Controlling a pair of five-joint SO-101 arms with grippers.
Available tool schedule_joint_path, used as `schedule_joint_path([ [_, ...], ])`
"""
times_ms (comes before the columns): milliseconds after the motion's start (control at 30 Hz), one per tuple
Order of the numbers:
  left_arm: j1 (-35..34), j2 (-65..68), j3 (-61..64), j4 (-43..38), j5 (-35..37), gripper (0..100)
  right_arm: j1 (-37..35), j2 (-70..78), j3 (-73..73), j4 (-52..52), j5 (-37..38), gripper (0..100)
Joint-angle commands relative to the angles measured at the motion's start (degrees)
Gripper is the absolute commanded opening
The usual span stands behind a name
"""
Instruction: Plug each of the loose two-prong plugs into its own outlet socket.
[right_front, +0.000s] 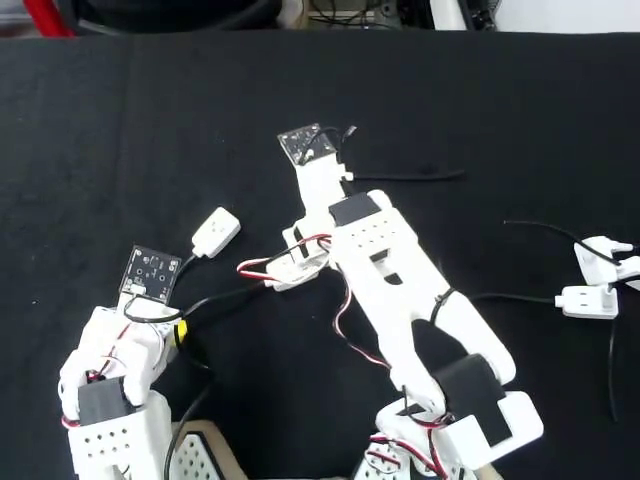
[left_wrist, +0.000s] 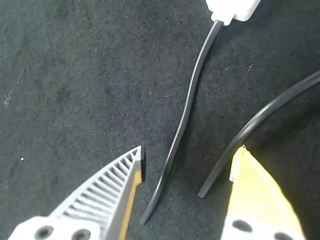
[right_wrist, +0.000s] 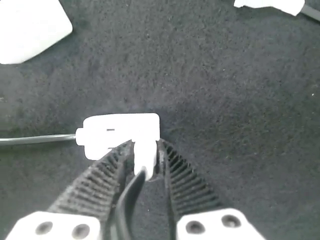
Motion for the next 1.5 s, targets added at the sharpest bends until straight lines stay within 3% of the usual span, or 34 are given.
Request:
schedule_joint_path([
  [0,-0.1,-0.3,-0.1,-1.4,-0.4,28,-0.7,0.0,-0.4,-1.1,-0.8,1.1],
  [600,-0.1,-0.3,-0.1,-1.4,-0.4,28,-2.2,0.2,-0.1,1.5,-1.0,1.1],
  [1067,-0.1,-0.3,0.0,-1.4,-0.4,28,-4.9,13.0,-3.9,1.6,-0.3,1.1],
  [1267,-0.1,-0.3,0.0,-1.4,-0.4,28,2.4,9.9,-4.1,8.0,7.8,1.1],
  [1467,-0.1,-0.3,0.3,-1.5,-0.4,28,21.3,7.5,-4.0,9.1,19.7,1.1],
])
